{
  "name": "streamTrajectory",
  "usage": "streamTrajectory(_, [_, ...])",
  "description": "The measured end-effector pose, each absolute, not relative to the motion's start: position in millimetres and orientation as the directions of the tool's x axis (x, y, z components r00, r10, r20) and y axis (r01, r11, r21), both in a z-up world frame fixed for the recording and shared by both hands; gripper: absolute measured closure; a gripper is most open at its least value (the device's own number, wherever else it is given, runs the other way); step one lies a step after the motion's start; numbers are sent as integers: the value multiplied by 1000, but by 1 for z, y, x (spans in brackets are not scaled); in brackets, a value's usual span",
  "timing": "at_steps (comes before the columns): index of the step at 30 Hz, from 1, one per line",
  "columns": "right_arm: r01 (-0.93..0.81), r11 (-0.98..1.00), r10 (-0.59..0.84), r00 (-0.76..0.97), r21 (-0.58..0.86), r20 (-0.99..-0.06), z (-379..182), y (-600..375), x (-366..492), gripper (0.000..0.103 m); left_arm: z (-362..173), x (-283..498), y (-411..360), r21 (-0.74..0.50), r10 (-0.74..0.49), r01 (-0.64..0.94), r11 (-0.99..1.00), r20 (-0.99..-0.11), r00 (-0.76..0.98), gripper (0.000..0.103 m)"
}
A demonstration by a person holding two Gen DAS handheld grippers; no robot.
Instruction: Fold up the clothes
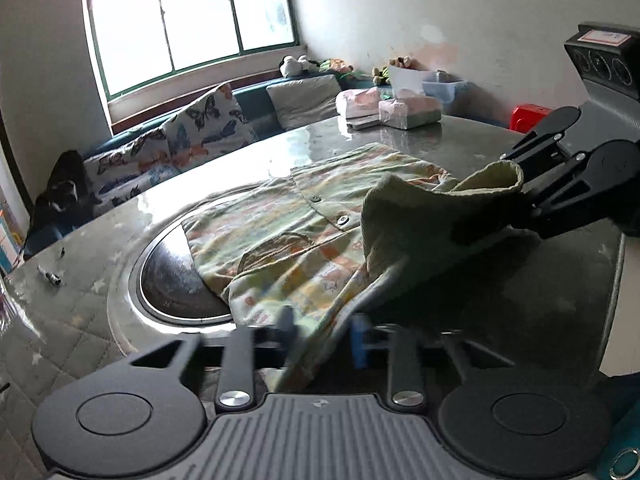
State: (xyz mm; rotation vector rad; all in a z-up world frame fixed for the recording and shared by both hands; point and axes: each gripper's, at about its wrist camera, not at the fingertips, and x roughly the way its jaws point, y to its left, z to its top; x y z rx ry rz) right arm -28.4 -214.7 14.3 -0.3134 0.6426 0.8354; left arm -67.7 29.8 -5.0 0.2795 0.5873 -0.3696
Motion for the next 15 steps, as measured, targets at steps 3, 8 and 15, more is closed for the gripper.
streamTrajectory(3, [-772,635,591,501,-19,-632,17,-216,-35,95,-1,-74,32,131,-293,439,889,-573,765,96])
streamTrajectory(8, [-800,599,614,480,-26,-627,31,-223,-53,96,12,-93,33,95,-340,469,878,-567,750,98])
streamTrajectory(15, [-822,570,630,456,-25,-628,59,-233,-70,96,32,-110,33,37,-381,482,875,-562,735,98])
